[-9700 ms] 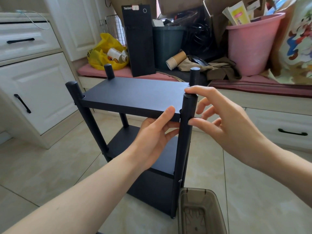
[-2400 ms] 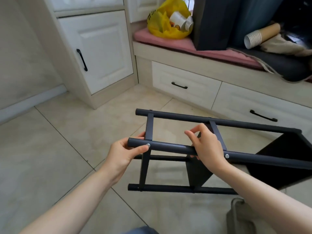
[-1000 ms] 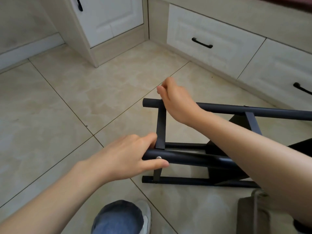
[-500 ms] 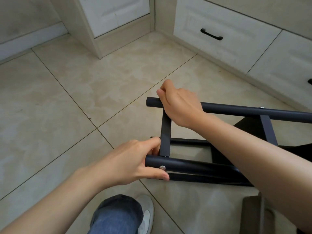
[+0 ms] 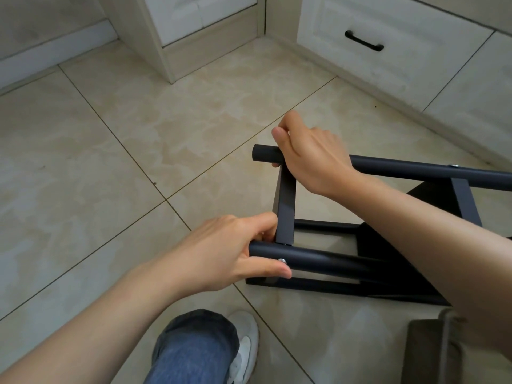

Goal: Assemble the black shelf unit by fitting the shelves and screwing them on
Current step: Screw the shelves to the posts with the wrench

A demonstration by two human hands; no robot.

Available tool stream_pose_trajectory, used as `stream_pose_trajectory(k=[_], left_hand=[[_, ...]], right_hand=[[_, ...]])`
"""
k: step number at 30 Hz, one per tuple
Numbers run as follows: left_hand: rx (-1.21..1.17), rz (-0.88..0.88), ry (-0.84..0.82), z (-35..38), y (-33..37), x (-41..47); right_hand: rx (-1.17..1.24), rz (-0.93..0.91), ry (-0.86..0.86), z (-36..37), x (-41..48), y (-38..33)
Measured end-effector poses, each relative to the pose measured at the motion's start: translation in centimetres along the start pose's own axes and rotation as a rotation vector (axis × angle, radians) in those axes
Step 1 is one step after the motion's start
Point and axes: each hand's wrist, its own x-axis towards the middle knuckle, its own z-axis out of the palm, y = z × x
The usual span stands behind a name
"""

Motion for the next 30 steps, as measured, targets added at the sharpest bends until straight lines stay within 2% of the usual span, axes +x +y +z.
stream_pose_trajectory(k=[5,13,22,25,30], left_hand=[[-0.036,0.028,0.023,0.3,-0.3,-0.4],[-0.053,0.095,0.265,1.5,-0.3,-1.0],[-0.097,0.135,0.377,2.9,-0.5,-1.0],[-0.229,0.105,0.368,3.4,-0.5,-1.0],[-0.472,0.020,0.260,3.4,-0.4,-0.8]], right_hand=[[0.010,-0.014,0.012,0.0,-0.5,-0.3],[0.055,0.021,0.023,0.1,-0.7,-0.6],[0.042,0.027,0.034,0.4,-0.6,-0.8],[0.040,0.025,0.044,0.3,-0.6,-0.9],[0.027,0.024,0.036,0.4,-0.6,-0.9]])
